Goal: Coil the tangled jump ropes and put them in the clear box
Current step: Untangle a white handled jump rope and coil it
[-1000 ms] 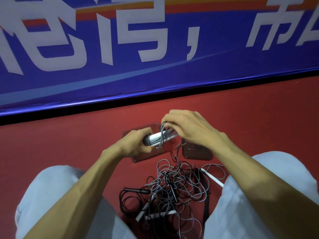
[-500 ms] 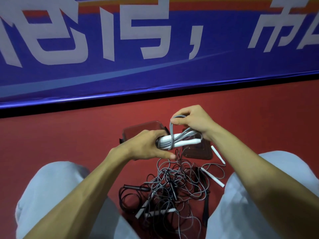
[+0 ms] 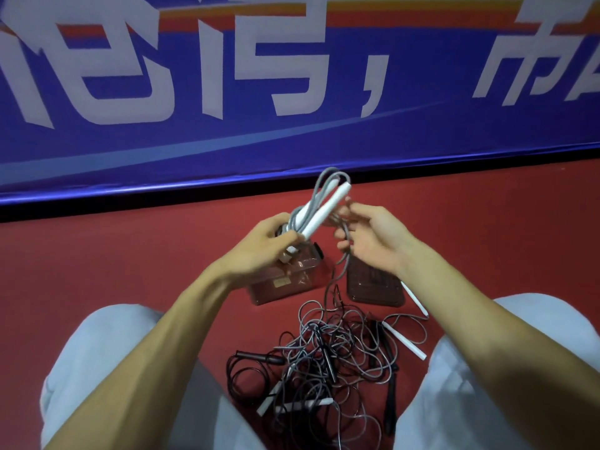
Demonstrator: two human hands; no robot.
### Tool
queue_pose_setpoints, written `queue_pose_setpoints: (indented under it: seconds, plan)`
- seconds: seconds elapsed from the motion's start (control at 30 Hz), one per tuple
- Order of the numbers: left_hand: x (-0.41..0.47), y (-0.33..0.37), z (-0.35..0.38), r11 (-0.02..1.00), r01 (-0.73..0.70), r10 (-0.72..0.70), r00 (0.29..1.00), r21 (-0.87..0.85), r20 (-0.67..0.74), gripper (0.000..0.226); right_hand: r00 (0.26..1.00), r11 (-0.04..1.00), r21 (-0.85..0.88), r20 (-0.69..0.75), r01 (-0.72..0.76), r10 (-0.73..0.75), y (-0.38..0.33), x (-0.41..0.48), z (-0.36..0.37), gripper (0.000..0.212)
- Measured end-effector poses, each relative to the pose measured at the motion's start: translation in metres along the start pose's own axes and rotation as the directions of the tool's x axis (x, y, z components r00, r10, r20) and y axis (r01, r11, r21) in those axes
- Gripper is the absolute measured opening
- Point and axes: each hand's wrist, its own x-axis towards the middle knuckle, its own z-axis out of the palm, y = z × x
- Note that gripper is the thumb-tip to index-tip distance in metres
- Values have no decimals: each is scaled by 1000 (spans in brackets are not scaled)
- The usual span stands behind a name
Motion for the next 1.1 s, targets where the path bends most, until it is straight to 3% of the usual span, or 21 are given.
queue_pose_setpoints:
  seconds: [0.07,0.17,0.3,0.37,0.53,0.57,0.67,0.7,0.8,0.97,1.1]
  plan:
    - [1,2,-1,986,8,-16,999,-165,-45,28,998,973,-223,51,52,-42,1,-1,2,15]
    - [4,1,-5,958,17,-39,997,-286,-70,51,990,811,-580,142,78,7,5,-5,6,10]
    - [6,-6,-1,995,12,-21,996,-103,-87,31,975,514,-857,129,17,183,15,-4,3,5]
    - [9,-13,-1,999,30,-32,993,-19,-115,18,978,348,-937,69,-4,199,17,-2,-1,5]
    - [21,-32,-5,964,14,31,986,266,-163,19,988,16,-999,37,35,151,9,-3,-8,12]
    - [23,-35,-5,948,23,41,980,317,-195,21,985,6,-998,62,62,162,10,-3,-8,11]
    - [29,-42,-7,895,76,50,962,439,-268,26,970,166,-970,199,175,140,13,-6,-4,12]
    - [29,-43,-6,872,93,45,962,480,-268,27,967,137,-967,231,216,105,12,-6,-2,14]
    - [31,-48,-2,824,116,12,975,554,-222,28,953,-113,-947,301,302,23,9,-7,1,17]
    - [30,-50,-3,675,131,-32,988,726,-148,26,904,-201,-890,426,410,-39,11,-9,-2,8]
    - [25,-50,-7,584,-63,33,998,809,54,22,848,-324,-845,497,425,-186,9,-12,1,18]
